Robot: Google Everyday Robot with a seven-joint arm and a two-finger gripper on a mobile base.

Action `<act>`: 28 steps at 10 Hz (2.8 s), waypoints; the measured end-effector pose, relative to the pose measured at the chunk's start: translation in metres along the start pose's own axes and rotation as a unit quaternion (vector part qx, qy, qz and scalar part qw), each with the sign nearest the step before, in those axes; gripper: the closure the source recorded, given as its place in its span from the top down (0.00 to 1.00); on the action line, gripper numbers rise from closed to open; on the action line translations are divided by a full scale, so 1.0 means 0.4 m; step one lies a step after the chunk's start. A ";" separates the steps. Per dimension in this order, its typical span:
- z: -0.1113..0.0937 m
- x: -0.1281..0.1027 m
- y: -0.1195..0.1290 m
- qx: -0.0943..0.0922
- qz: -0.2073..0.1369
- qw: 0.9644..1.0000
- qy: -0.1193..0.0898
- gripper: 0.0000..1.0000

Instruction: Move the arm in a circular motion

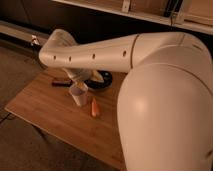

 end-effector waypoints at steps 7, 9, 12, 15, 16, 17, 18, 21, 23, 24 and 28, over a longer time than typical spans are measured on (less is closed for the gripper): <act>-0.018 -0.063 0.396 -0.033 -0.121 0.992 -0.022 0.65; -0.045 0.037 0.402 -0.052 -0.143 0.988 -0.012 0.65; -0.045 0.244 0.214 -0.042 -0.107 0.993 0.031 0.65; -0.044 0.300 0.050 -0.019 -0.052 0.998 0.040 0.65; -0.043 0.278 0.024 -0.015 -0.040 0.999 0.032 0.65; -0.037 0.223 0.002 -0.009 -0.026 1.000 0.015 0.65; -0.029 0.161 0.004 -0.005 -0.018 1.000 -0.003 0.65; -0.011 -0.051 0.124 0.006 -0.017 0.999 -0.043 0.65; -0.025 -0.109 0.219 -0.001 -0.037 0.998 -0.050 0.65; -0.040 -0.122 0.277 -0.010 -0.055 0.997 -0.049 0.65; -0.122 0.002 0.413 -0.041 -0.152 0.987 -0.020 0.65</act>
